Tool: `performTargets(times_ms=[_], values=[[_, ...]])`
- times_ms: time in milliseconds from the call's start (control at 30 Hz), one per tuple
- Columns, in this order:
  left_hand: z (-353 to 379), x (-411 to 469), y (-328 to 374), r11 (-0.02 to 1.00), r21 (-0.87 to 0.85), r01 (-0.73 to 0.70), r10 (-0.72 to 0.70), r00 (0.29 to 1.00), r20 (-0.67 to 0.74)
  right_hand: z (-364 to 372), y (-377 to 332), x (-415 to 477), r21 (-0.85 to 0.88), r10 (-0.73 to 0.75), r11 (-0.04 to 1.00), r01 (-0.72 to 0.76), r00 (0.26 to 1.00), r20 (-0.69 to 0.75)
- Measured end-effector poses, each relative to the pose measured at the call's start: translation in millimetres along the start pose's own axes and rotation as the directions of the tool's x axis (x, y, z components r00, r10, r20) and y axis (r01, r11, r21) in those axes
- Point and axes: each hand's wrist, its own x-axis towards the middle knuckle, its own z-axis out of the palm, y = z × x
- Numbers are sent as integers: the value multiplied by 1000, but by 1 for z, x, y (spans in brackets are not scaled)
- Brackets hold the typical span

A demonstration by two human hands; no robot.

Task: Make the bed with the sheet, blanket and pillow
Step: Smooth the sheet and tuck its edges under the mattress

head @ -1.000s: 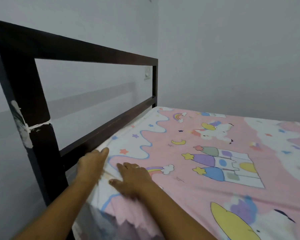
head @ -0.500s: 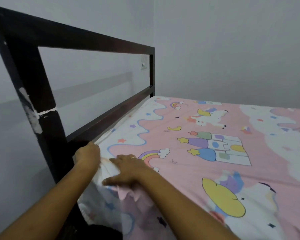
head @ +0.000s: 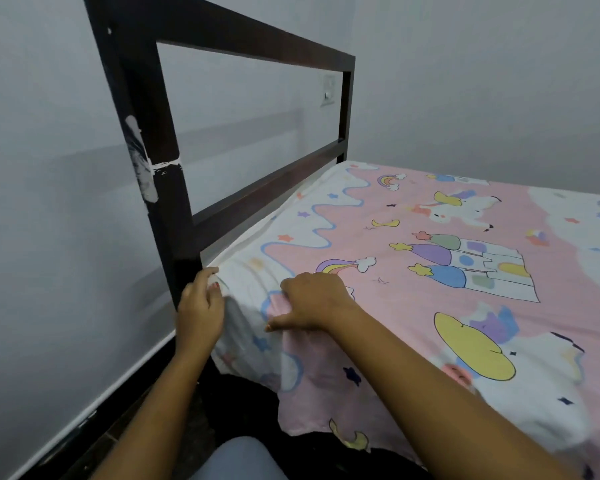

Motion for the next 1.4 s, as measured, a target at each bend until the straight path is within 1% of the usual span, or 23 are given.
performTargets(times_ms=[33,67,100,133,200,233,267,300,367,433,500,633,867,933,1000,1033,1067,1100,1167,1267,1333,1367,1400], values=[[0,-4,-3,983,-173,57,-48,997,54,1,-4,-1,-56,-36,998,34,999,-36],[-1,-6,-7,942,-323,97,-67,992,104,2,-8,-1,-109,-77,992,71,995,-60],[-3,-7,-10,910,-400,109,-56,988,142,3,-12,-2,-152,-122,982,110,990,-69],[-6,-8,-13,908,-410,89,-21,986,167,5,-15,-2,-183,-162,972,147,984,-72],[-12,-9,-16,961,-275,-7,53,985,162,4,-20,-2,-211,-210,959,189,974,-83],[-13,-9,-18,989,-129,-75,91,988,124,2,-23,-2,-212,-215,958,191,972,-95],[-15,-9,-20,991,37,-132,129,989,72,1,-27,-1,-209,-213,960,188,971,-104],[-19,-7,-23,970,195,-148,147,989,17,1,-33,0,-197,-214,962,191,971,-105],[-28,-4,-30,918,376,-126,150,988,-36,6,-49,3,-174,-230,961,213,970,-82],[-32,-3,-38,841,503,-200,220,975,20,11,-64,3,-159,-237,961,226,970,-55],[-31,-4,-43,773,572,-275,272,958,93,14,-73,3,-162,-231,962,218,971,-60],[-27,-10,-54,731,612,-301,271,952,145,22,-76,-2,-93,-194,977,191,981,-22],[-19,-22,-71,783,583,-218,204,975,90,53,-68,-6,152,-123,984,96,976,178],[-13,-24,-73,793,583,-176,134,984,115,52,-70,-4,212,-142,973,95,966,218],[-8,-26,-73,787,608,-105,-44,973,226,44,-69,-2,290,-148,953,91,972,182],[-5,-26,-69,769,634,-78,-144,946,290,39,-66,-1,334,-139,939,88,982,131],[-2,-26,-62,766,642,-41,-223,919,325,33,-62,1,384,-114,920,79,991,69],[0,-26,-52,792,611,15,-263,910,319,27,-58,4,438,-77,896,66,997,7],[2,-22,-27,870,480,115,-249,942,224,15,-48,10,506,7,861,49,994,-109],[-7,-9,13,945,285,162,-187,981,61,0,-27,23,464,93,886,16,973,-212],[-13,-2,34,972,219,84,-84,996,-9,-5,-11,35,477,145,878,-53,976,-160],[-14,4,42,974,224,24,-20,1000,-19,-4,-5,43,463,162,880,-103,983,-88],[-12,11,47,967,252,-35,34,999,8,-3,0,49,414,163,897,-151,987,7]])
